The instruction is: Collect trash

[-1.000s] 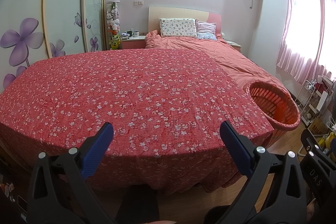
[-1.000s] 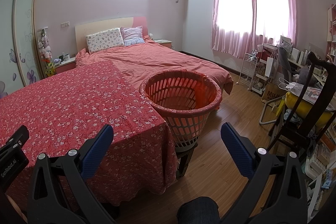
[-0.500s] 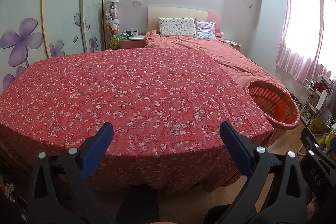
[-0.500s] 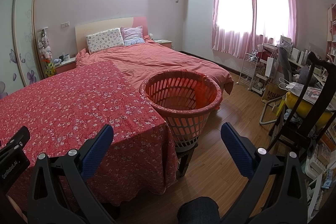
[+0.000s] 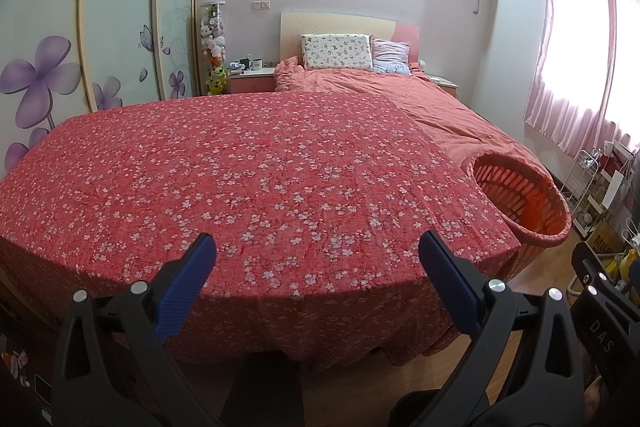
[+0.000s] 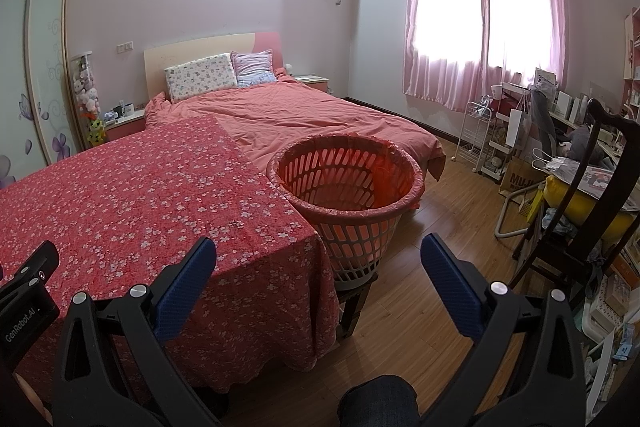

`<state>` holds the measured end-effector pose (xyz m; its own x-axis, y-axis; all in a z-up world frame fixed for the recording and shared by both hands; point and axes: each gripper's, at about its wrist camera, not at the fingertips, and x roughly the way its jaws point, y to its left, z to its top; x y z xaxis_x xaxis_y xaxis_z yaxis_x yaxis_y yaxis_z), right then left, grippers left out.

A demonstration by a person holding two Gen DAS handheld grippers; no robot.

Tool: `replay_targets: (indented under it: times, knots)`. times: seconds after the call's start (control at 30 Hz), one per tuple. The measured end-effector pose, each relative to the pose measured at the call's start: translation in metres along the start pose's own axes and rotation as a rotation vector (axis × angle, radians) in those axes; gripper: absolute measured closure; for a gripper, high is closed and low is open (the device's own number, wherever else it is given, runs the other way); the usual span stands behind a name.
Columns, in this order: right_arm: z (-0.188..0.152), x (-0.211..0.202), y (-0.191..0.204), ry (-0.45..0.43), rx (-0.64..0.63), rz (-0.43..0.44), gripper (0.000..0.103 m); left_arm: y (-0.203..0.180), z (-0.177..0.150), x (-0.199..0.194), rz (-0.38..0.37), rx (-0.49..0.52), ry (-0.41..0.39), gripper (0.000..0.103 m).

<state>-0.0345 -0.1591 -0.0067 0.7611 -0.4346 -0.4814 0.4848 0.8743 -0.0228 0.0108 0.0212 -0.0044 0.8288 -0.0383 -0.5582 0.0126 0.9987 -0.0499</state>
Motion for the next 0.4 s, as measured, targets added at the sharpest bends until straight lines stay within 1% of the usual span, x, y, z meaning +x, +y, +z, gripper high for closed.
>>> replay_targets:
  times: [0.4]
  knots:
    - [0.0001, -0.0001, -0.0001, 0.001, 0.001, 0.0, 0.002, 0.0028, 0.0018, 0.0011, 0.0, 0.007, 0.001, 0.004]
